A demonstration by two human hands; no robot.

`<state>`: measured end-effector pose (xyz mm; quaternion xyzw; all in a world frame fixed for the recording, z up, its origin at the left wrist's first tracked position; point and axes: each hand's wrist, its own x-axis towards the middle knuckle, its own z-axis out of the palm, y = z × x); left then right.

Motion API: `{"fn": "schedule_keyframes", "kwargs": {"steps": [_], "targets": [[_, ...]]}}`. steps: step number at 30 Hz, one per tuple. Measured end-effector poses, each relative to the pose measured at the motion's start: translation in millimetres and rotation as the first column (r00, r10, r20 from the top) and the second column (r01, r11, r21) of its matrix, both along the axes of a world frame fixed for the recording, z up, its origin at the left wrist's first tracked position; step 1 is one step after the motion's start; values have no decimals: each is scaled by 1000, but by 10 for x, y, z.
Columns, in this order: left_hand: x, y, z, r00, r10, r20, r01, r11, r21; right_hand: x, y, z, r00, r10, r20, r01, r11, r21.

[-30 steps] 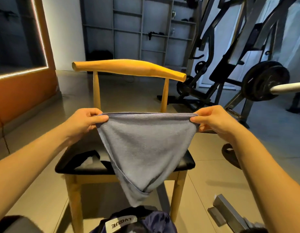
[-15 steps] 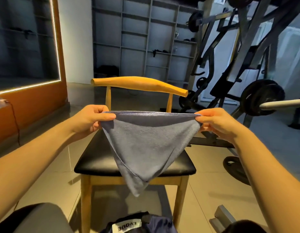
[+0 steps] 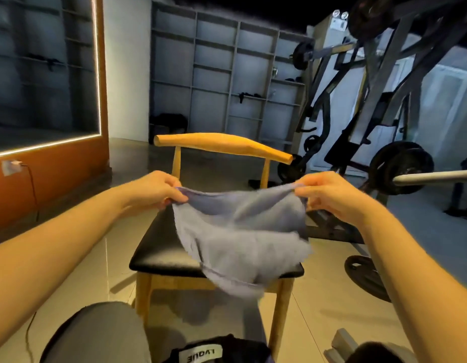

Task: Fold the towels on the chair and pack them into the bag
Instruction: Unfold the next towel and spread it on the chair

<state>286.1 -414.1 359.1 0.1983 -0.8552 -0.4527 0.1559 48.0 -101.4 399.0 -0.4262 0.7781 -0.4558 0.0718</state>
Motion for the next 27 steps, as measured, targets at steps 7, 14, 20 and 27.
{"fn": "schedule_keyframes", "kwargs": {"steps": [7, 14, 20, 27], "targets": [[-84, -60, 72, 991, -56, -121, 72, 989, 129, -104, -147, -131, 986, -166, -26, 152, 944, -292], [44, -148, 71, 937, -173, -302, 280, 890, 359, -322, -147, -76, 927, 160, 338, 9, 893, -449], [-241, -275, 255, 914, -124, -387, 305, 838, 452, -524, -511, 180, 862, 193, 468, 72, 868, -491], [-1228, -930, -925, 950, 286, 123, -298, 949, 101, -1262, -1447, -956, 906, -359, 224, 370, 929, -5]]}}
